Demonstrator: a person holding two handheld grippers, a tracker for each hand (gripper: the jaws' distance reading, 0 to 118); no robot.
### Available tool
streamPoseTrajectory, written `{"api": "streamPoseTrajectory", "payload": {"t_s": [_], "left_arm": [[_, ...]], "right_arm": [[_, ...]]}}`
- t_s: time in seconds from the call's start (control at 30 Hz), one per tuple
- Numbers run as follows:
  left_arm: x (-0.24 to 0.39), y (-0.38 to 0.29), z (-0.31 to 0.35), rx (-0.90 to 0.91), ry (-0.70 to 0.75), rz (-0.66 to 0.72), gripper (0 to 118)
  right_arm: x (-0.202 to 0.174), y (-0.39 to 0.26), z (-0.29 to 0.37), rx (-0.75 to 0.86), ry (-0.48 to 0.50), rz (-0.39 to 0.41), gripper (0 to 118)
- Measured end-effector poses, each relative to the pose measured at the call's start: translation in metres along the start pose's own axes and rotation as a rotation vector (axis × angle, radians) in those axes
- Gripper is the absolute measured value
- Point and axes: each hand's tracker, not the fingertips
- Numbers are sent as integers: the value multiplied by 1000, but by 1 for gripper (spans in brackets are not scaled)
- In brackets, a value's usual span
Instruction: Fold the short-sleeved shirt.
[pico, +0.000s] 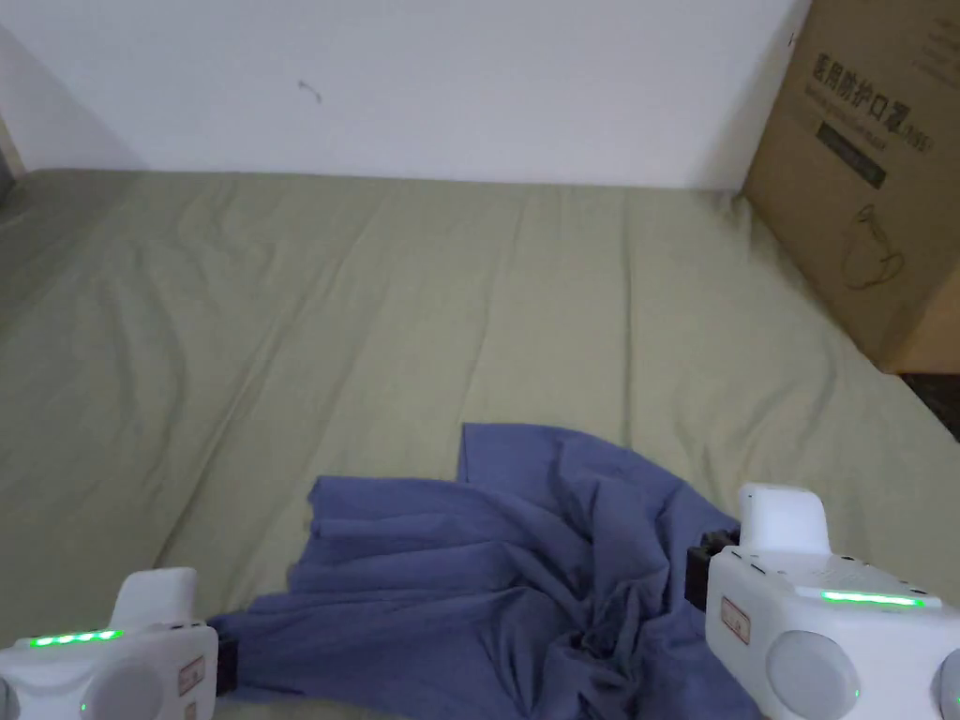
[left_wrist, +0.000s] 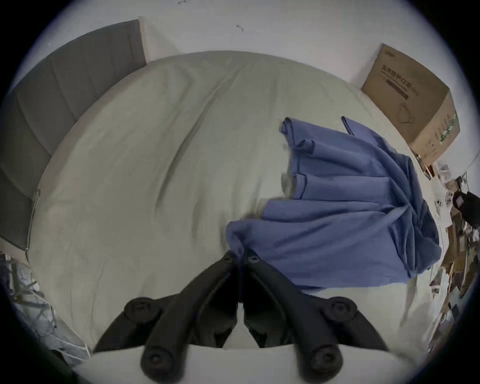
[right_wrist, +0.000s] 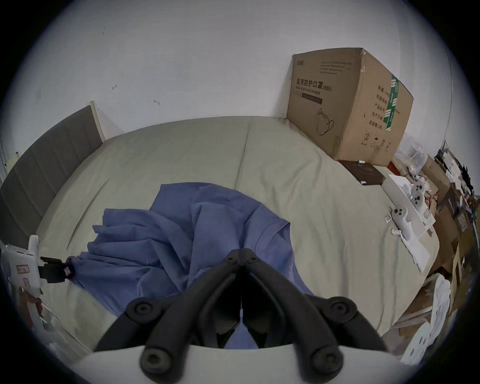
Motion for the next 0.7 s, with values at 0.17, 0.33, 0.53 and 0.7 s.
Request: {"api": "streamPoseTrajectory", "payload": {"t_s": [0.17,0.33,0.53,0.7], "left_arm": [[0,9,25,46,-32,1,1],[7,16,36,70,-27,-40,1],[6,18,32,73,-23,-50,1],[2,21,30,68,-43,7,1]], "right_arm": [[13,40,-33,-107,42,65,31],[18,91,-108,-133,78,71,55],[10,111,-215,-289,95,192,55],[12,95,-268,-400,120,223,60]]}}
